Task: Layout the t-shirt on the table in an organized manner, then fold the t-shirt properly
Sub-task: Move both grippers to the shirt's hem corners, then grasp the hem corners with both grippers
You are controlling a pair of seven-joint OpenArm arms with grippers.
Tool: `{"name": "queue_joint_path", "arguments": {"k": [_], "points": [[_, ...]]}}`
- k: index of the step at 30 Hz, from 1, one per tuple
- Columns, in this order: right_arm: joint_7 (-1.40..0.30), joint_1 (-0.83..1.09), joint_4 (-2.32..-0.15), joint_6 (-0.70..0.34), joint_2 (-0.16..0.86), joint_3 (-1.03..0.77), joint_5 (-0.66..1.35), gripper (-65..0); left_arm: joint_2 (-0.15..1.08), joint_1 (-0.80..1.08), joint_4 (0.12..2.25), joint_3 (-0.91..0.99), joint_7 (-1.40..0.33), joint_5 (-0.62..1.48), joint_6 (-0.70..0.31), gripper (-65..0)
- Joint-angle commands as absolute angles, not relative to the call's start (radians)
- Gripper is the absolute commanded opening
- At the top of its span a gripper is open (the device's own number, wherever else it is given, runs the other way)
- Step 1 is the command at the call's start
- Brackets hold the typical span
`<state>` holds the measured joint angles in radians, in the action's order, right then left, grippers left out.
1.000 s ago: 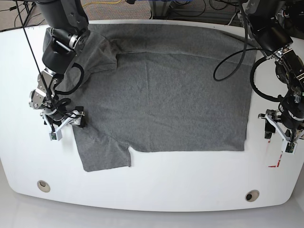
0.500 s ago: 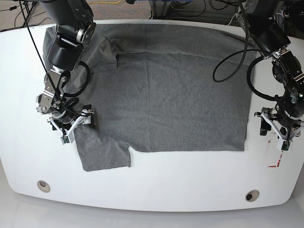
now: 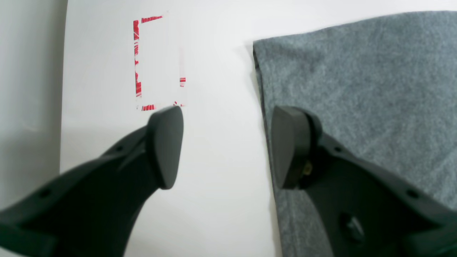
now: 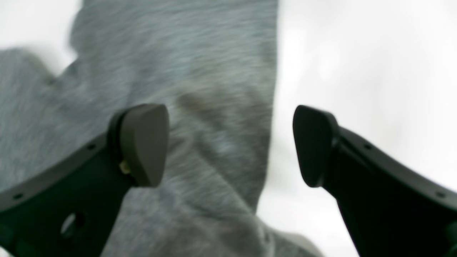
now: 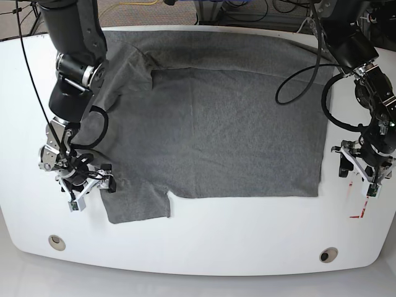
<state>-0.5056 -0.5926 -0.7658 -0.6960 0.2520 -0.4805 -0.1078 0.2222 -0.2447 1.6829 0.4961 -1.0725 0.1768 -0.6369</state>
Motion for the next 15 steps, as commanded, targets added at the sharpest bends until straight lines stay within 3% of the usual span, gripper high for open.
{"name": "queue_joint_path", "arguments": {"k": [1, 6, 15], "points": [[-0.407, -0.645, -0.671, -0.698, 0.286, -0.483, -0.099, -14.1, 0.236, -0.266, 1.699, 0.498, -1.052, 0.185, -0.636, -28.5], [-0.309, -0.667, -0.542, -0.698, 0.314, -0.478, -0.101, -14.1, 0.236, -0.266, 1.699, 0.498, -1.052, 0.185, -0.636, -28.5], [-0.295, -0.656, -0.512, -0.698, 0.291, -0.478, -0.101, -14.1, 0.236, -0.266, 1.699, 0.501, -1.052, 0.185, -0.638, -28.5]]}}
